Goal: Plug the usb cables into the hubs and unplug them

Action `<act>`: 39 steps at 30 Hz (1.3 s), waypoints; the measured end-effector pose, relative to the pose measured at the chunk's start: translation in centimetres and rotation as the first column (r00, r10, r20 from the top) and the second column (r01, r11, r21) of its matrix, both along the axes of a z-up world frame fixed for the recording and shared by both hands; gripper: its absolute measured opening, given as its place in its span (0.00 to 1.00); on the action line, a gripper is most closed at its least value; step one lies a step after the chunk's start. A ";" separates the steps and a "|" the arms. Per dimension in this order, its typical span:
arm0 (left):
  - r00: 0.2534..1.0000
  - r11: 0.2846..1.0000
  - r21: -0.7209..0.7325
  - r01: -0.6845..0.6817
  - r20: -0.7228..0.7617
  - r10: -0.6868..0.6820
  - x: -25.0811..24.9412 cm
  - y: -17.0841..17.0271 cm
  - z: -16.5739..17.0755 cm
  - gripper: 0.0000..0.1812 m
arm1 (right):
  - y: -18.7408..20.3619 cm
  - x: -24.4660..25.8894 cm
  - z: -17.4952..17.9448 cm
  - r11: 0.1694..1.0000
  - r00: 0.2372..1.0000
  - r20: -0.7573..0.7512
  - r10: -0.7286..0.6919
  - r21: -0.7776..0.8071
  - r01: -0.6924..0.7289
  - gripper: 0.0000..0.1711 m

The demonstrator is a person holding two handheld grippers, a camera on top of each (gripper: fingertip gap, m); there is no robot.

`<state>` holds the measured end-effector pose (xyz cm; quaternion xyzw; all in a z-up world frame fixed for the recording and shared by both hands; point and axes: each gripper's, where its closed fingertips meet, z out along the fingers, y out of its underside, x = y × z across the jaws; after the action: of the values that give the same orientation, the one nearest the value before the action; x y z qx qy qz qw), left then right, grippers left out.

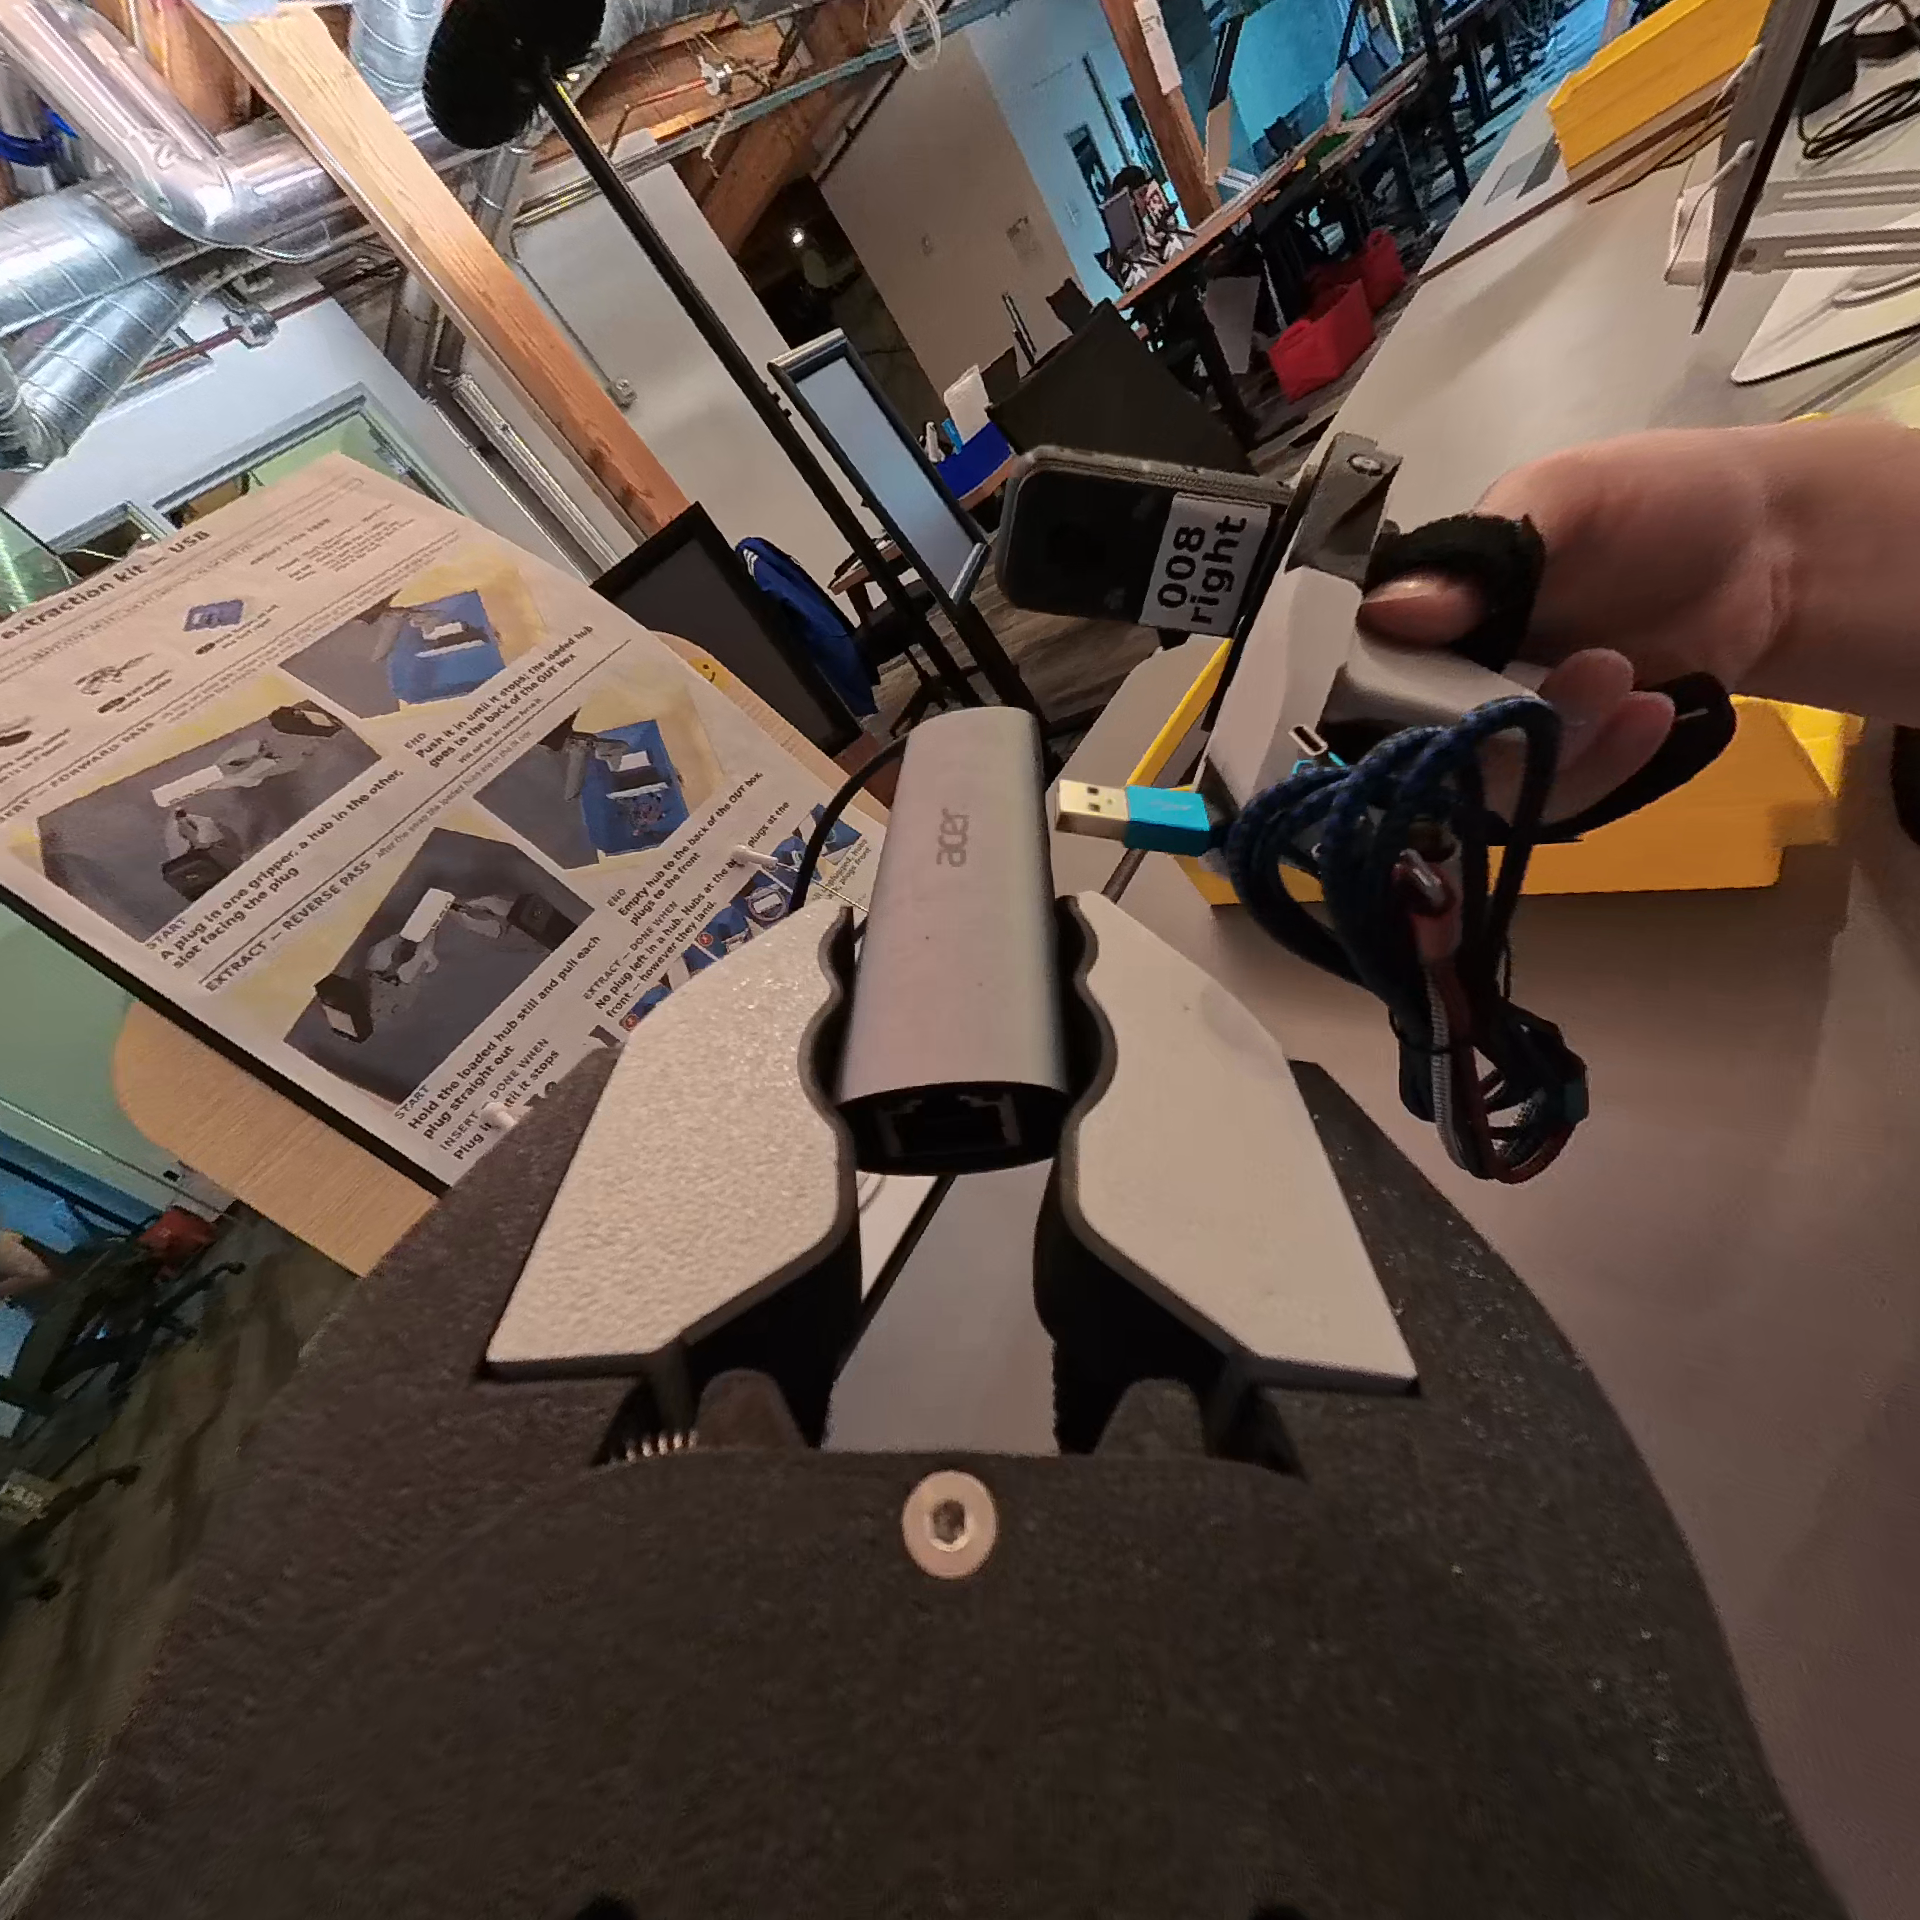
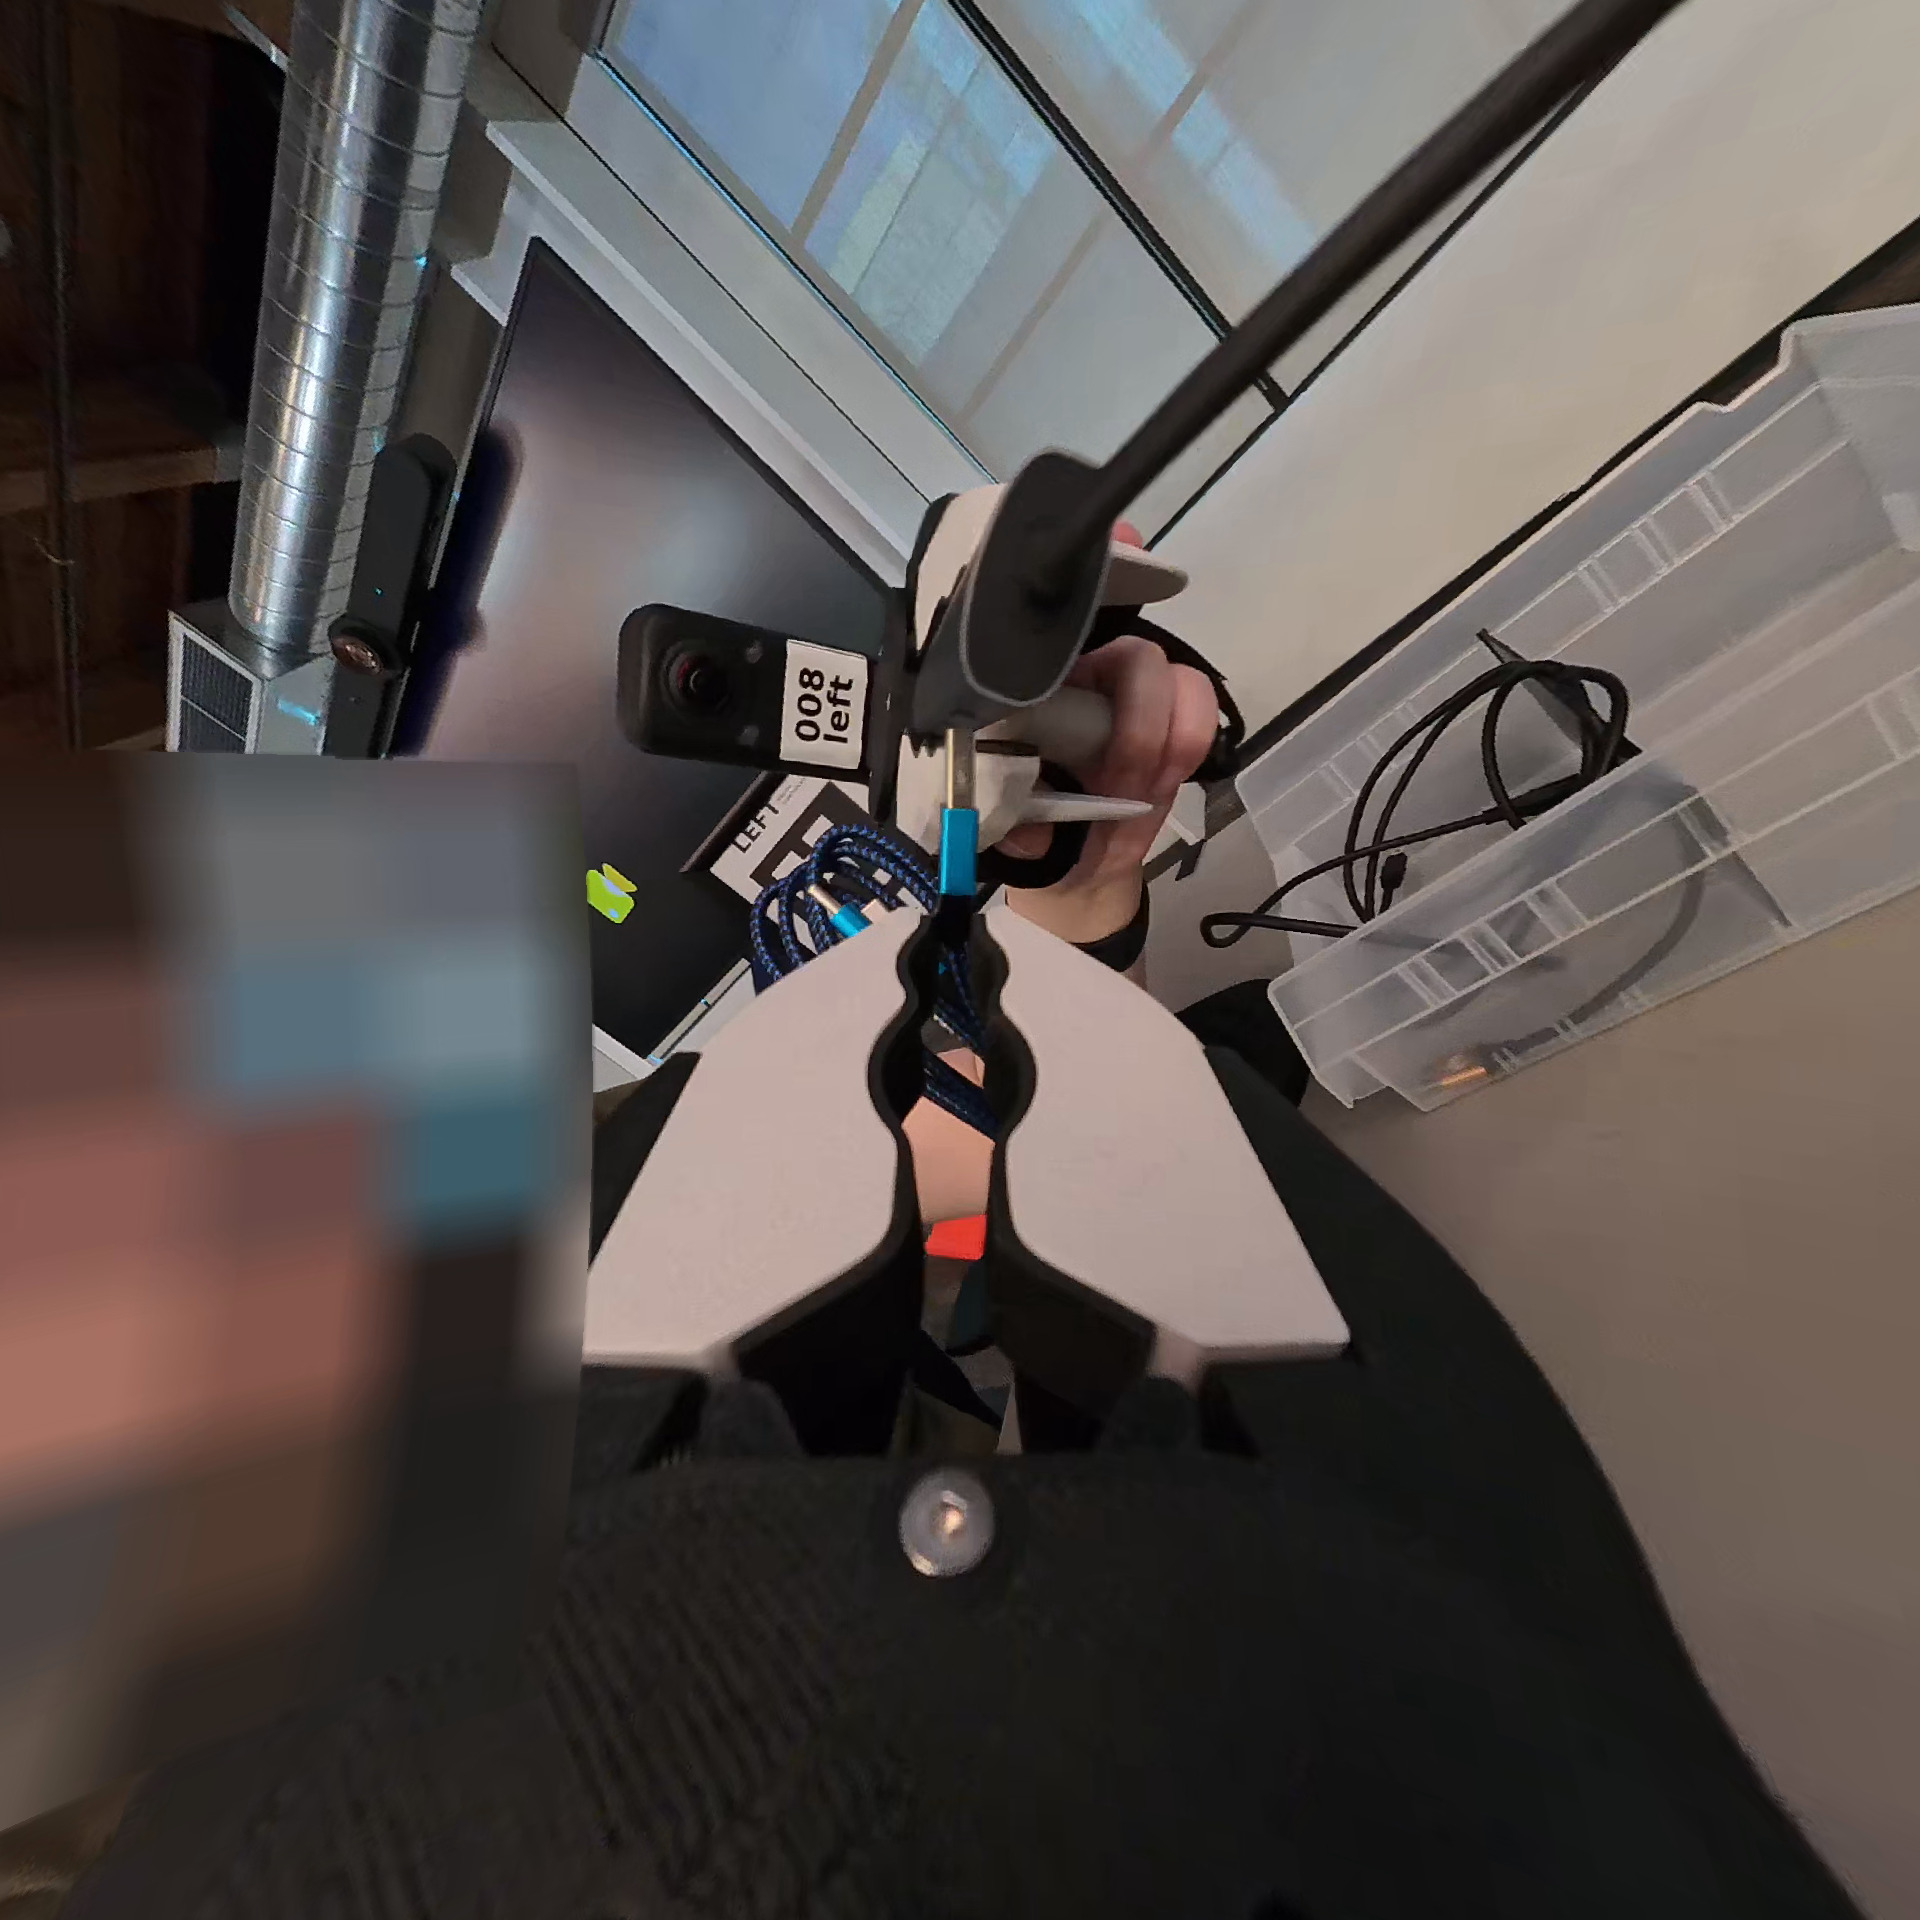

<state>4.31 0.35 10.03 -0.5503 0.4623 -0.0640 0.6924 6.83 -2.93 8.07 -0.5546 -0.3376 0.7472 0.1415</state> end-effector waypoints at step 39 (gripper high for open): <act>0.990 0.995 0.088 -0.039 -0.133 0.051 -0.5 0.1 -0.8 0.20 | 0.9 -0.2 -0.4 0.992 0.999 -0.037 0.003 -0.126 -0.008 0.03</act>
<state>3.83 0.42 9.18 -0.5338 0.4978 0.0087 0.6835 6.66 -2.05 7.67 -0.5476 -0.2886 0.7776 0.1105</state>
